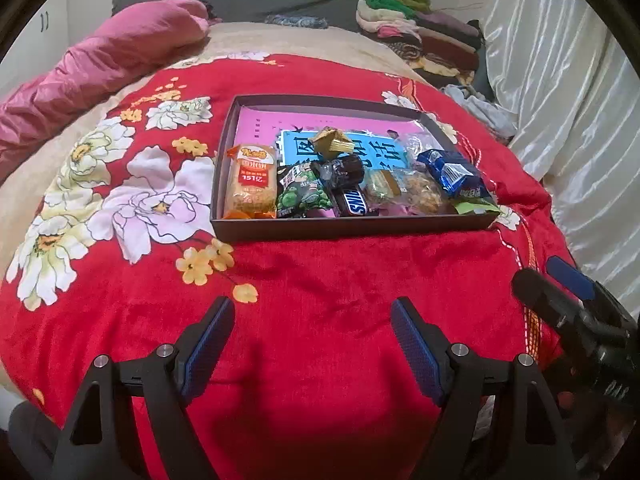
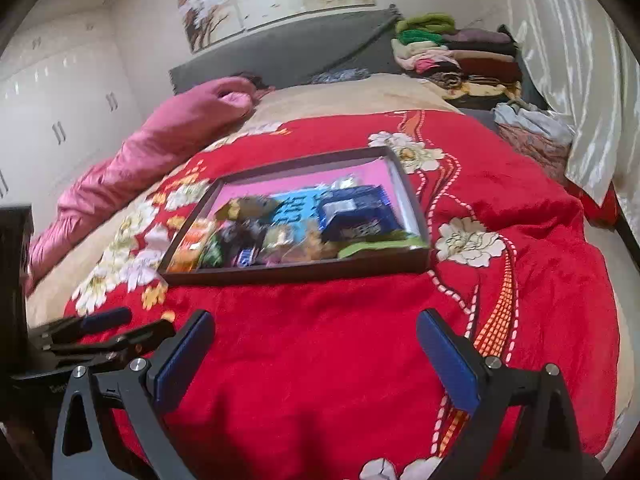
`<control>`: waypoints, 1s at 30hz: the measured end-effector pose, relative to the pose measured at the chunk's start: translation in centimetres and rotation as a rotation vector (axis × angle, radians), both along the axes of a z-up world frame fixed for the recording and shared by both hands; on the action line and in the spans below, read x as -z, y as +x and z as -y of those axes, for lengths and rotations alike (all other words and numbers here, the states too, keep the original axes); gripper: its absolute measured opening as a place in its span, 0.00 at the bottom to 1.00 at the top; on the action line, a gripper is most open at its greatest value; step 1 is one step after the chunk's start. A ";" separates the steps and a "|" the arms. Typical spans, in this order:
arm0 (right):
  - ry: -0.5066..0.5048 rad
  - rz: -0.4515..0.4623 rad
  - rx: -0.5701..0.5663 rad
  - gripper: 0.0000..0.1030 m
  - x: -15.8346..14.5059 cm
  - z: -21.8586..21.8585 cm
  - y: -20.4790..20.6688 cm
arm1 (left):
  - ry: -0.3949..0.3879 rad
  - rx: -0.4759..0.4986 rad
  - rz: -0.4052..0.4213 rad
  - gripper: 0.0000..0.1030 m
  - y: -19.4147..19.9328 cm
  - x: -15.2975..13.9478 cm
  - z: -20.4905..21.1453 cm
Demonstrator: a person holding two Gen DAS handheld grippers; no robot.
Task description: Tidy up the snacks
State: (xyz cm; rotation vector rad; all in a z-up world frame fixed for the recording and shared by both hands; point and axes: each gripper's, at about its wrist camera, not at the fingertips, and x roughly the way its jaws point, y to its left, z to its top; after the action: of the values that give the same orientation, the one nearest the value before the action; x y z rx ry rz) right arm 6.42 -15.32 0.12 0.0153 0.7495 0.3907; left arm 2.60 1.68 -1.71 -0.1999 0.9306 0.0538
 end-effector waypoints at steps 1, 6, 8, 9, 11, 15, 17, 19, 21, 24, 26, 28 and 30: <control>-0.030 0.018 -0.013 0.99 -0.1 -0.4 -0.4 | 0.002 0.001 0.002 0.79 -0.1 -0.1 0.0; -0.055 0.090 -0.035 0.99 -1.0 -1.0 -1.8 | 0.002 -0.007 0.027 0.79 -0.8 -1.0 -0.2; -0.049 0.099 -0.043 0.99 -1.0 -1.0 -2.1 | 0.002 -0.013 0.035 0.79 -1.0 -1.3 -0.4; -0.049 0.097 -0.043 0.99 -1.1 -1.0 -2.1 | 0.001 -0.012 0.035 0.79 -1.1 -1.4 -0.4; -0.053 0.091 -0.041 0.99 -1.0 -1.0 -2.2 | 0.000 -0.009 0.031 0.79 -1.3 -1.5 -0.4; -0.059 0.088 -0.032 0.99 -1.0 -0.9 -2.2 | -0.002 -0.001 0.030 0.79 -1.9 -1.7 -0.2; -0.056 0.083 -0.034 0.99 -0.9 -0.9 -2.1 | -0.005 0.005 0.030 0.79 -2.0 -1.8 -0.1; -0.060 0.079 -0.034 0.99 -0.8 -1.0 -2.1 | -0.002 0.002 0.035 0.79 -2.2 -1.9 -0.1; -0.060 0.082 -0.035 0.99 -0.8 -1.0 -2.1 | 0.001 0.000 0.038 0.79 -2.2 -2.0 -0.2; -0.064 0.082 -0.037 0.99 -0.8 -1.0 -2.1 | -0.008 -0.007 0.044 0.79 -2.3 -2.1 -0.4; -0.064 0.077 -0.038 0.99 -0.6 -1.0 -2.0 | -0.005 -0.012 0.052 0.79 -2.3 -2.2 -0.5; -0.064 0.072 -0.035 0.99 -0.6 -0.9 -1.9 | -0.015 -0.015 0.053 0.79 -2.3 -2.2 -0.6; -0.059 0.070 -0.030 0.99 -0.5 -0.8 -1.8 | -0.014 -0.016 0.052 0.79 -2.4 -2.2 -0.6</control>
State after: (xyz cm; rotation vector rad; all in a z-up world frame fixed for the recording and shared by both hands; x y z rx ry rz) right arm 4.62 -14.55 0.65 -0.0652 0.6928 0.3960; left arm 0.24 2.27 0.46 -0.2214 0.8778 0.0567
